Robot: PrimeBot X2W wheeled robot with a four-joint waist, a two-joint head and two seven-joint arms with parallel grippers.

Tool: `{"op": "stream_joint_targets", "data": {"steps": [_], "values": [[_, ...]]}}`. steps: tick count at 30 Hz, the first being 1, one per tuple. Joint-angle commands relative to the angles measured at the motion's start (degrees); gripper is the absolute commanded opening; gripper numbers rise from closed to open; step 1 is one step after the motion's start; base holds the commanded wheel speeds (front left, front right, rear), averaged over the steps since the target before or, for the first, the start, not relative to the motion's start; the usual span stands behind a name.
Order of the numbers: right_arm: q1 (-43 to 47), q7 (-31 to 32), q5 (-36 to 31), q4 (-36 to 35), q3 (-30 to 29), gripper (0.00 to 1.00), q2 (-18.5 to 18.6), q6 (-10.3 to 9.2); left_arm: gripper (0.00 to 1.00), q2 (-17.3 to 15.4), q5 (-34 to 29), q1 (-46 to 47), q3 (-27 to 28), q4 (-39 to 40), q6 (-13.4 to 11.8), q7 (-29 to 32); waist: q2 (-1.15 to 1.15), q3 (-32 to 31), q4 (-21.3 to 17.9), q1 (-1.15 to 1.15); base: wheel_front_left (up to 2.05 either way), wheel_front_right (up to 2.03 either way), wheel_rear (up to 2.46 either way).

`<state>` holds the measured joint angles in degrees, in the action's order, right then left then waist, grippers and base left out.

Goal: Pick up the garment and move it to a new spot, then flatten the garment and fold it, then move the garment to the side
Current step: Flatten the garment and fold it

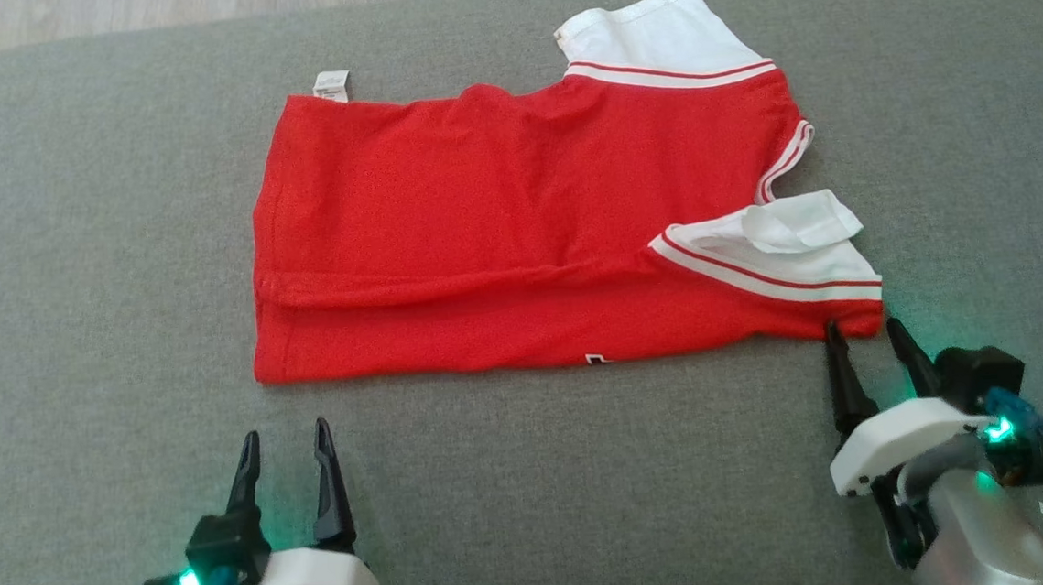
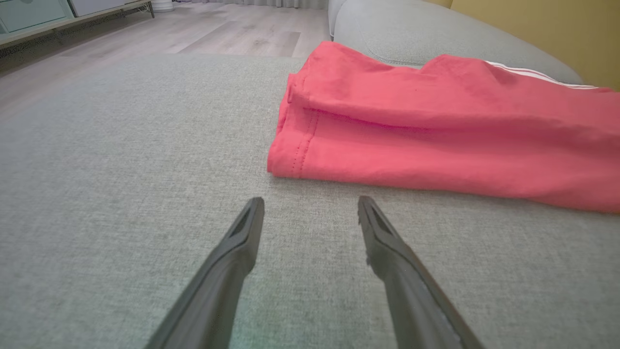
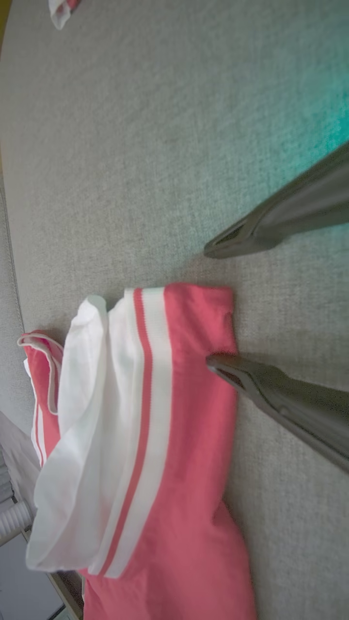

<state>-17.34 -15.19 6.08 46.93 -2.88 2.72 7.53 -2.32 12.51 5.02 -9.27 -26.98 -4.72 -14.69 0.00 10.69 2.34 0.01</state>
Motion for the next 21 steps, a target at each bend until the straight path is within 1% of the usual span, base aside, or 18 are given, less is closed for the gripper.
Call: {"op": "stream_joint_targets", "data": {"steps": [1,2,4,8,16,19,20,21], "values": [[-1.90,0.19,-0.26,0.81,1.36,0.32,0.16,-0.04,1.00,-0.55,0.40,2.28,1.50,1.49,-0.02,-0.30,0.00,0.34,0.32,-0.01,0.00,0.00,0.00],[-2.14,0.19,-0.15,1.42,1.43,0.00,0.16,-0.04,1.00,-0.55,0.54,2.54,1.61,1.55,0.06,-0.30,0.00,0.41,0.27,-0.01,0.00,0.00,0.00],[-2.30,0.19,0.06,1.86,1.44,0.00,0.16,-0.04,1.00,-0.55,0.85,2.93,1.92,1.68,0.24,-0.30,0.00,0.53,-0.07,-0.01,0.00,0.00,0.00],[-2.36,0.19,0.38,0.59,1.11,0.00,0.16,-0.04,1.00,-0.55,1.57,3.71,2.73,1.72,0.55,-0.30,0.00,0.69,-0.79,-0.01,0.00,0.00,0.00],[-1.83,0.19,1.93,-4.84,3.54,0.00,0.16,-0.04,1.00,-0.55,4.26,8.69,6.03,0.77,1.98,-0.30,0.00,2.04,-2.63,-0.01,0.00,0.00,0.00],[-2.02,0.19,2.86,-6.21,4.72,0.00,0.16,-0.04,1.00,-0.55,5.02,10.90,6.64,-3.25,2.23,-0.30,0.00,2.89,-3.13,-0.01,0.00,0.00,0.00],[-2.08,0.19,3.21,-6.57,5.13,0.00,0.16,-0.04,1.00,-0.55,5.36,11.66,6.67,-5.52,2.33,-0.30,0.00,3.11,-3.29,-0.01,0.00,0.00,0.00],[-2.28,0.19,3.91,-7.32,5.92,0.00,0.16,-0.04,1.00,-0.55,5.77,13.40,6.85,-9.44,2.33,-0.30,0.00,3.55,-3.58,-0.01,0.00,0.00,0.00]]}}
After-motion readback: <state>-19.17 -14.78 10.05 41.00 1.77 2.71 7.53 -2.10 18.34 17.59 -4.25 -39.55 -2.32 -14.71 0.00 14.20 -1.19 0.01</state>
